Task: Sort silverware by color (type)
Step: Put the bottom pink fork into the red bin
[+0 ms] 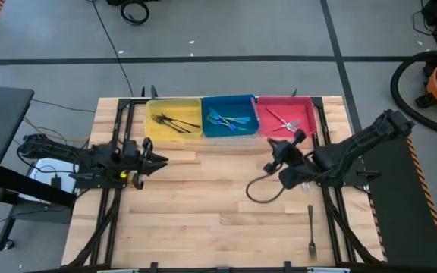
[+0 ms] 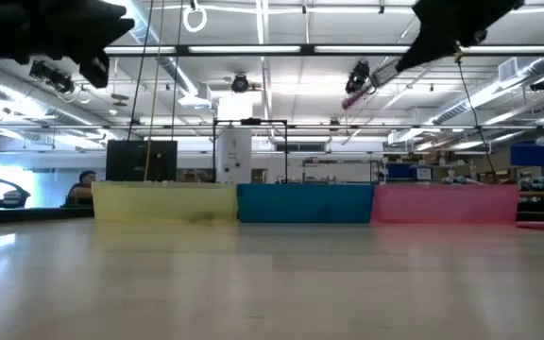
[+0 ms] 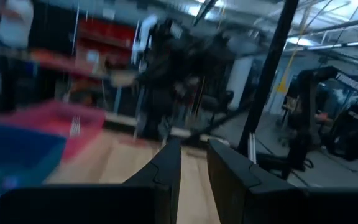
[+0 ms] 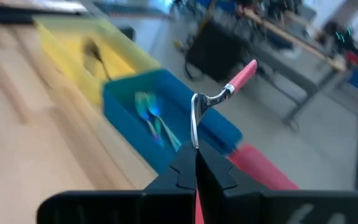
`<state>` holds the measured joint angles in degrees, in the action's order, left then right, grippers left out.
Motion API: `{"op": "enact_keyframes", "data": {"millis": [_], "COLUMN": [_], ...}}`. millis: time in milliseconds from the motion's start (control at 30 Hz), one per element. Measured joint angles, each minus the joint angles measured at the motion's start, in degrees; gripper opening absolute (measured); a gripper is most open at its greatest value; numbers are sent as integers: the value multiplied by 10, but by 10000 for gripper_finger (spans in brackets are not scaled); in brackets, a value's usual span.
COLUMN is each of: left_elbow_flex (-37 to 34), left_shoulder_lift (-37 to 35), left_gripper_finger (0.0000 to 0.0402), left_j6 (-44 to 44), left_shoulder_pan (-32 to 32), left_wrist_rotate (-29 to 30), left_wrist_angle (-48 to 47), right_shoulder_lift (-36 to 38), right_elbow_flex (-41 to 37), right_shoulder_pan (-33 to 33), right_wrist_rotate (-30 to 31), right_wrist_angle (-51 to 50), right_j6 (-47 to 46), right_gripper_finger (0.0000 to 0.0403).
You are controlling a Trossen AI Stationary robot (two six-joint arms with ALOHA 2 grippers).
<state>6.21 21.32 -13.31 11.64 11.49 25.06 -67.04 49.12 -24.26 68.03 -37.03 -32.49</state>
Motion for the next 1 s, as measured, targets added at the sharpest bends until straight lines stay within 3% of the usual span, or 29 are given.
{"op": "enact_keyframes", "data": {"millis": [200, 433, 567, 1000], "left_elbow_flex": [0, 0, 0, 0], "left_shoulder_lift": [0, 0, 0, 0], "left_gripper_finger": [78, 78, 78, 78], "left_j6": [71, 125, 124, 111], "left_shoulder_pan": [-18, -87, -138, -271], "left_wrist_rotate": [0, 15, 23, 23], "left_wrist_angle": [43, 73, 82, 145], "right_shoulder_lift": [20, 22, 22, 15], "right_elbow_flex": [0, 0, 0, -52], "right_shoulder_pan": [55, 120, 161, 327], "right_wrist_rotate": [-44, -159, -214, -280], "right_wrist_angle": [-173, -283, -300, -279], "right_j6": [-142, -246, -265, -276], "right_gripper_finger": [3, 4, 4, 5]}}
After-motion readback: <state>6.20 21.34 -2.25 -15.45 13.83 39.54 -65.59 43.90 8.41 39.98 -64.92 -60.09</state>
